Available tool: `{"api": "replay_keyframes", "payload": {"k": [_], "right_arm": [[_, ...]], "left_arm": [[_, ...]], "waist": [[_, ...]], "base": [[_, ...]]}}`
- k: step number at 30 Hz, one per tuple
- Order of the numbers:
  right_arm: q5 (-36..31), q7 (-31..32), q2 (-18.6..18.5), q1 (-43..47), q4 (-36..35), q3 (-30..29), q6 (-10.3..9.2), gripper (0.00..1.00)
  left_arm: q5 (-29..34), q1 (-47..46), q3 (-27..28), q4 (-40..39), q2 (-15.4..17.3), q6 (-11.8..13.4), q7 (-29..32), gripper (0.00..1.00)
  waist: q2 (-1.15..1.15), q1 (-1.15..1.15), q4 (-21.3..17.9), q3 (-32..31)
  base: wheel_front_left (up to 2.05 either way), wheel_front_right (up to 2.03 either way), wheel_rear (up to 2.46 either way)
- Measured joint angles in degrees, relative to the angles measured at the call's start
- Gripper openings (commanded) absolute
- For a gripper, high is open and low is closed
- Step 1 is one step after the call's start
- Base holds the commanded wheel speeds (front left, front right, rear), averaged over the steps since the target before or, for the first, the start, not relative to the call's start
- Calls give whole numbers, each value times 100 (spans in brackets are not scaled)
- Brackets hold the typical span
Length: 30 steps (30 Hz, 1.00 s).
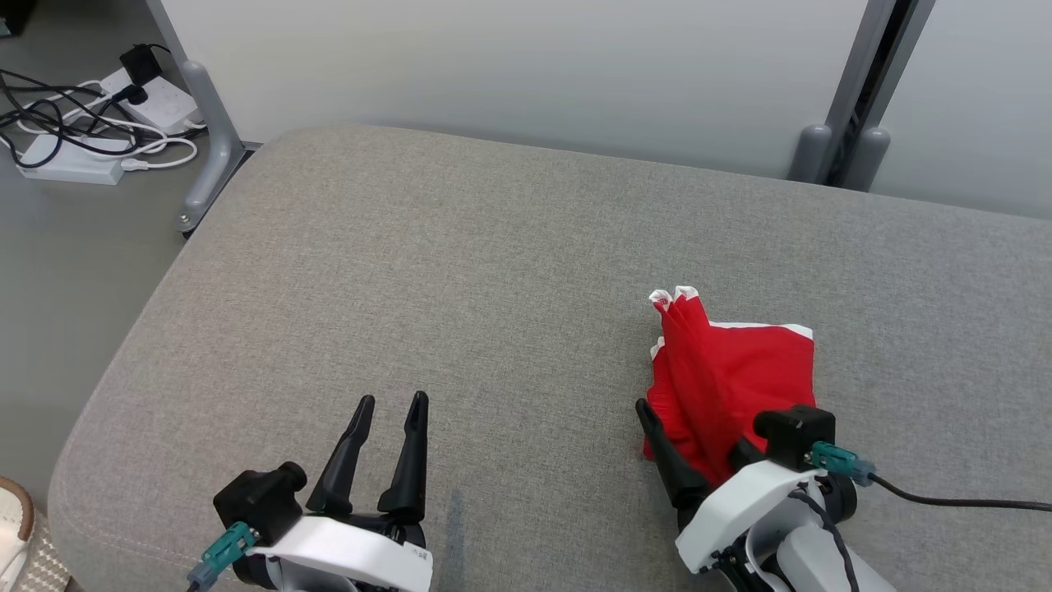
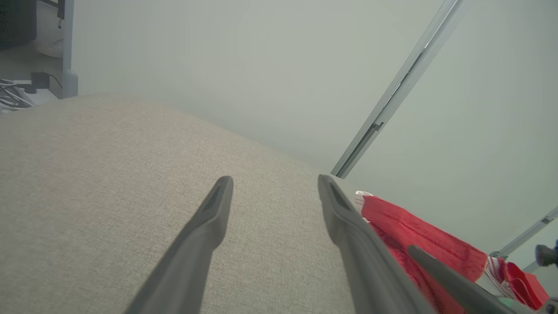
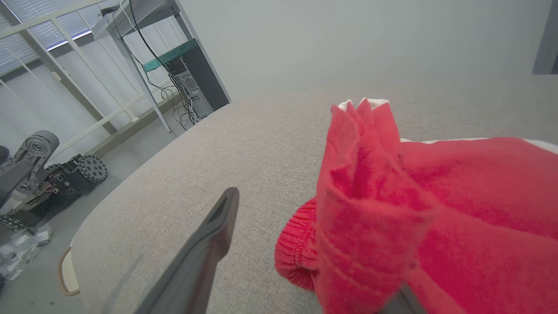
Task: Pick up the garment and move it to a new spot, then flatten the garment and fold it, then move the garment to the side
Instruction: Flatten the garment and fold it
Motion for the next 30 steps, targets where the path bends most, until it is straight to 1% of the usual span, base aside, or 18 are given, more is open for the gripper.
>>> {"api": "replay_keyframes", "payload": {"k": [9,14,18,21,24,26,29,30], "right_arm": [[21,-10,1,14,-105,375,0,100],[174,137,2,125,-149,801,0,100],[487,259,3,164,-216,934,0,100],[669,235,3,126,-318,771,0,100],[609,158,-59,-53,-463,416,0,100],[464,115,-250,-133,-602,176,0,100],[79,79,-612,-176,-826,-103,0,100],[-174,56,-793,-181,-990,-342,0,100]], "left_arm": [[0,-1,18,38,1,14,0,100],[1,4,45,63,1,14,-1,100],[3,23,66,57,0,14,-1,100],[12,42,102,36,1,15,-1,100],[27,62,155,-20,-1,15,-1,100],[30,62,219,-74,1,16,-1,100],[29,55,344,-174,1,25,-1,100],[35,42,416,-210,-1,22,-1,100]], "waist": [[0,0,8,-10],[0,0,-51,-74],[0,0,-141,-132],[0,0,-242,-162],[0,0,-379,-179],[0,0,-485,-179],[0,0,-660,-159],[0,0,-782,-139]], "base": [[0,0,0],[0,0,0],[0,0,0],[0,0,0],[0,0,0],[0,0,0],[0,0,0],[0,0,0]]}}
